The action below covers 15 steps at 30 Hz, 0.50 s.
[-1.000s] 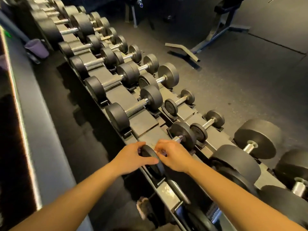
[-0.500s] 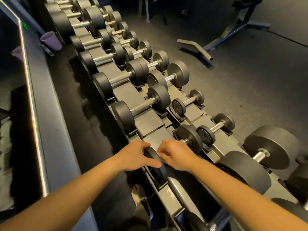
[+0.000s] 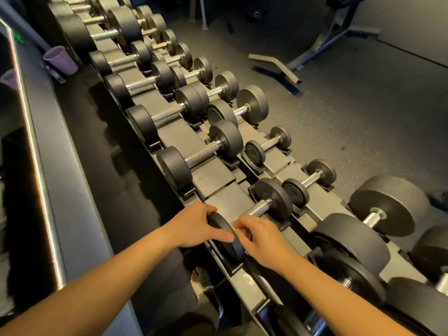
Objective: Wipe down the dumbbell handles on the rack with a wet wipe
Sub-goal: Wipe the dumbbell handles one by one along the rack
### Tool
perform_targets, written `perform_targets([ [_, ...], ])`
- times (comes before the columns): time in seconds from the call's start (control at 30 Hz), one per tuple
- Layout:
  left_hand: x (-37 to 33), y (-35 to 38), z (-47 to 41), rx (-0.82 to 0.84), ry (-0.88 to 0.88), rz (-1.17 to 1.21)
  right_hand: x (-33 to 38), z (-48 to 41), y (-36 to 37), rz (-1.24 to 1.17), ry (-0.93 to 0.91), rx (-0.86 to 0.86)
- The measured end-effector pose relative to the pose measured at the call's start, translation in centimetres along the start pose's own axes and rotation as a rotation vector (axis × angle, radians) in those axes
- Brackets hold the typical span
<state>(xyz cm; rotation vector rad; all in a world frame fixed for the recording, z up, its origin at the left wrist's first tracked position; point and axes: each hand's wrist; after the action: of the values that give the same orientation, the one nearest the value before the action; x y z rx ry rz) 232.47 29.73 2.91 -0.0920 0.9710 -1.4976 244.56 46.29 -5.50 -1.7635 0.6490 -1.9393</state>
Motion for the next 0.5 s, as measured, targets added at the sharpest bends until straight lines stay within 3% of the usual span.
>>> perform_targets([
  [0.1,0.2,-0.1,0.0,0.008,0.01,0.017,-1.9,0.4,-0.2,0.038,0.139,-0.142],
  [0.23,0.3,-0.3,0.0,0.014,0.008,0.047,-1.9,-0.1,0.1,-0.336,0.477,-0.353],
  [0.33,0.7,-0.6,-0.2,0.019,-0.003,0.052,-0.4,0.5,2.2,-0.62,0.489,-0.236],
  [0.43,0.8,-0.8,-0.5,0.025,-0.005,0.051,0.1,0.9,2.7,-0.611,0.428,-0.106],
  [0.5,0.9,-0.8,-0.5,0.032,-0.007,0.078,0.2,0.5,1.6,-0.566,0.421,-0.114],
])
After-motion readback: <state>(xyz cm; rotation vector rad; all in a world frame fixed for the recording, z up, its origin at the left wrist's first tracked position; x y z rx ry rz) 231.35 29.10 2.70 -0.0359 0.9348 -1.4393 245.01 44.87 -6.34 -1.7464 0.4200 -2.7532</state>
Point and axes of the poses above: each hand's wrist, its own z-axis away from the middle knuckle, its own y-axis out of the palm, x = y × z, and after that the axes turned 4 degrees about y, right-handed
